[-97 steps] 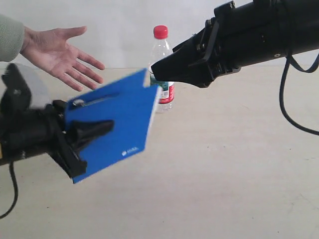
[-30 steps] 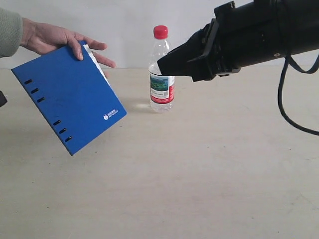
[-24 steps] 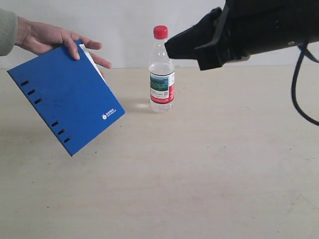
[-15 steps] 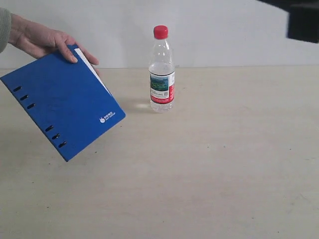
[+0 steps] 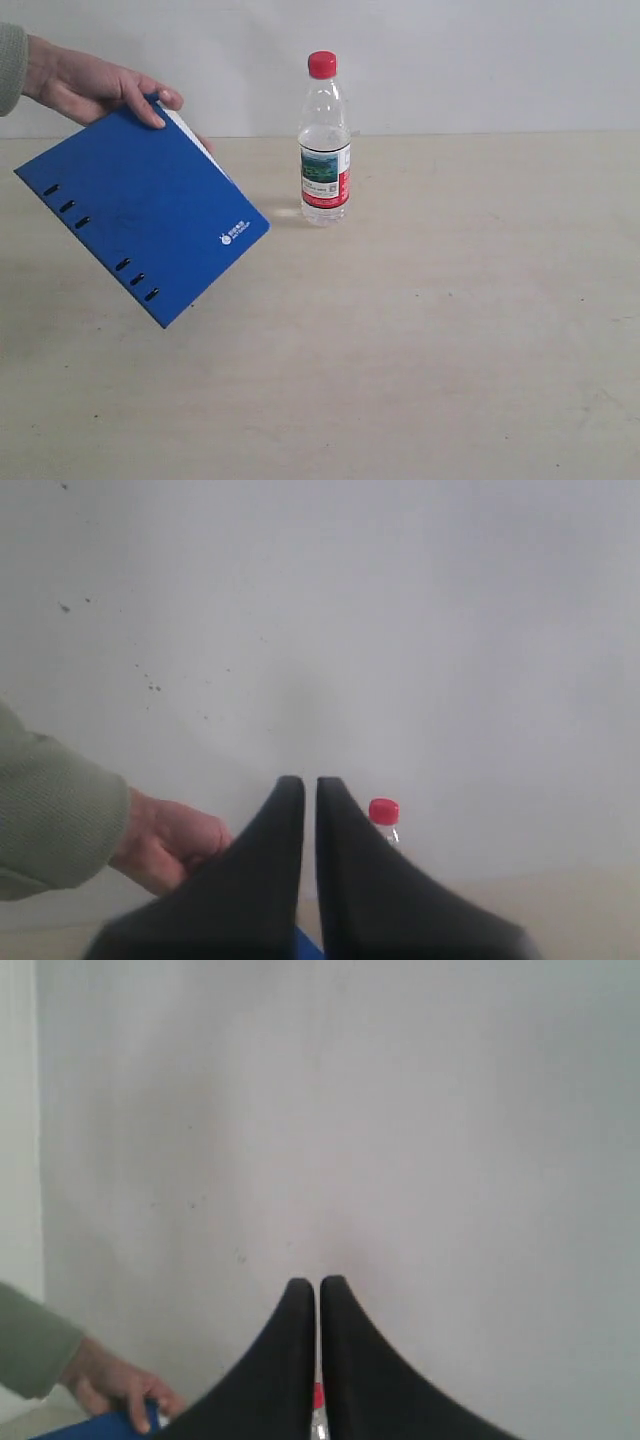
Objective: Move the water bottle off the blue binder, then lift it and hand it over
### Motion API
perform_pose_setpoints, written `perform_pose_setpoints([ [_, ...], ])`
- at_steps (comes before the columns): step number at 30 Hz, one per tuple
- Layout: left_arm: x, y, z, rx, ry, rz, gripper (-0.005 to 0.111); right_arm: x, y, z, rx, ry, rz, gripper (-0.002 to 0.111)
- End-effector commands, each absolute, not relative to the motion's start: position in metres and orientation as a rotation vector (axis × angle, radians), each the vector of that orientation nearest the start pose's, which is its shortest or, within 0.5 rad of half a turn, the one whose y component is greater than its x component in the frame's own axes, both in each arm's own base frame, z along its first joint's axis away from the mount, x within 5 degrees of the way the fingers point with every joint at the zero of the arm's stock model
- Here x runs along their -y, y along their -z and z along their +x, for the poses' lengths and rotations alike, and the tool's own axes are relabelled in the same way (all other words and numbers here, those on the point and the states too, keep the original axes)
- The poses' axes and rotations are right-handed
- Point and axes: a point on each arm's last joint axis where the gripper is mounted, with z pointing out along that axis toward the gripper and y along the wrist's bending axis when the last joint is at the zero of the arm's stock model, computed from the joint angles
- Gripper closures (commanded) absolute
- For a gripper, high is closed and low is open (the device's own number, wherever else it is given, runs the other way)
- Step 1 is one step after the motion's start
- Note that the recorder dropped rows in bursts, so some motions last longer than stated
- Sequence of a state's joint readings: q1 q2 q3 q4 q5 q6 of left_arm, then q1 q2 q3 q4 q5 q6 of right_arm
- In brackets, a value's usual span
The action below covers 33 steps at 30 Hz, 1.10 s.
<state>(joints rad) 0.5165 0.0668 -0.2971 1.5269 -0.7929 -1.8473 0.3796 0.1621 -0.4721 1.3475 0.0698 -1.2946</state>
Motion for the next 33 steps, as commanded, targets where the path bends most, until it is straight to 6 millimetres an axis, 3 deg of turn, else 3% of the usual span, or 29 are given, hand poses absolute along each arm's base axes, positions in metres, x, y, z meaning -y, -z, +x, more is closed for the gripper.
perform_pose_setpoints([
  [1, 0.047, -0.299, 0.041, -1.332, 0.412, 0.012, 0.102, 0.004, -0.336, 0.016, -1.099, -0.381, -0.049, 0.109],
  [12, 0.054, -0.297, 0.040, -1.398, 0.668, 0.093, 0.102, 0.000, -0.259, 0.048, -1.324, -0.315, 0.008, 0.109],
  [17, 0.056, -0.297, 0.038, -1.400, 0.687, 0.111, 0.102, -0.003, -0.238, 0.053, -1.395, -0.448, 0.105, 0.109],
  [33, 0.060, -0.297, 0.033, -1.418, 0.825, 0.212, 0.102, -0.004, -0.236, 0.053, -1.401, -0.502, 0.136, 0.109],
])
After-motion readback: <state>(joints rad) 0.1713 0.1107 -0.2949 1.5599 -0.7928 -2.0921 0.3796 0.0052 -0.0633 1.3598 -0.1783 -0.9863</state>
